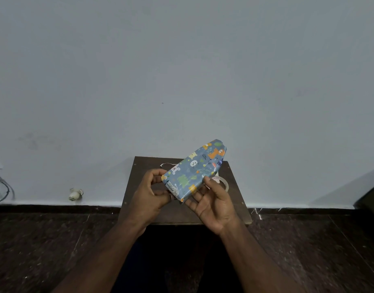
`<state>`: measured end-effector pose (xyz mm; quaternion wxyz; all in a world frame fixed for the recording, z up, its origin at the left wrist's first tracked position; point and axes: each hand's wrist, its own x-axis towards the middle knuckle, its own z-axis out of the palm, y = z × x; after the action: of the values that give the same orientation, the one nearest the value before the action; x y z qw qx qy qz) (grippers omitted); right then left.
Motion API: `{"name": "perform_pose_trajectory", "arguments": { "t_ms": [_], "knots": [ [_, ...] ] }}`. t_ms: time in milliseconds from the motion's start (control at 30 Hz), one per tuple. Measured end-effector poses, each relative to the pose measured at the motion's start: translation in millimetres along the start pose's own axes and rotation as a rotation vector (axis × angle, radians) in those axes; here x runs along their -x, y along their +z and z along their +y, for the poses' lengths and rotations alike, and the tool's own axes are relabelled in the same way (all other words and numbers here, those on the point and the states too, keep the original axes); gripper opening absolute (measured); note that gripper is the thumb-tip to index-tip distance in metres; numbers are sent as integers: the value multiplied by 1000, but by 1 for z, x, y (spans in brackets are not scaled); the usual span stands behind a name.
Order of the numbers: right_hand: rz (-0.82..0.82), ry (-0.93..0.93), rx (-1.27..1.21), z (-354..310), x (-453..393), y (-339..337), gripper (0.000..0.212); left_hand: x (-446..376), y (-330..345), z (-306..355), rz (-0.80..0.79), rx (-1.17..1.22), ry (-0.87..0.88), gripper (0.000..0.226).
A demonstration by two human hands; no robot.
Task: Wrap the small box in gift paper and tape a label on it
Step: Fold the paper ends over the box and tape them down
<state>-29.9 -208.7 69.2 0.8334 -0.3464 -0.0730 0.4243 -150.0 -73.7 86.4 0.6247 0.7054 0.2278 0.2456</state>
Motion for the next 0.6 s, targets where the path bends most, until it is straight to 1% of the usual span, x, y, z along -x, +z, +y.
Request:
{"name": "perform_pose_trajectory", "arguments": {
  "t_ms": [67, 100, 133, 233, 333, 400, 433, 500, 533, 600],
  "knots": [
    [-7, -21, 57, 0, 0, 2, 79, 0, 0, -1, -16, 7, -5, 56],
    [-11, -29, 84, 0, -1, 2, 80, 0, 0, -2, -20, 9, -12, 57],
    [-15, -38, 102, 0, -1, 3, 77, 0, 0, -2, -19, 6, -19, 58],
    [-11, -54, 127, 0, 0, 3, 55, -3, -2, -3, -10, -3, -57, 60],
    [-7, -54, 136, -1, 0, 2, 53, -6, -4, -8, -32, 7, -92, 57],
    [-1, -90, 197, -1, 1, 4, 51, -8, -4, -9, -22, 7, -105, 53],
    [20, -131, 267, -1, 1, 6, 49, -10, -5, -9, -11, 4, -109, 53],
    [74, -252, 484, -1, 2, 10, 48, -11, -6, -6, -21, 24, -104, 54],
    [89, -320, 618, 0, 2, 11, 50, -10, -7, -3, -54, 49, -90, 58],
    [99, -404, 854, 5, 0, 11, 55, -7, -5, -1, -173, 113, -57, 73]
  ]
}}
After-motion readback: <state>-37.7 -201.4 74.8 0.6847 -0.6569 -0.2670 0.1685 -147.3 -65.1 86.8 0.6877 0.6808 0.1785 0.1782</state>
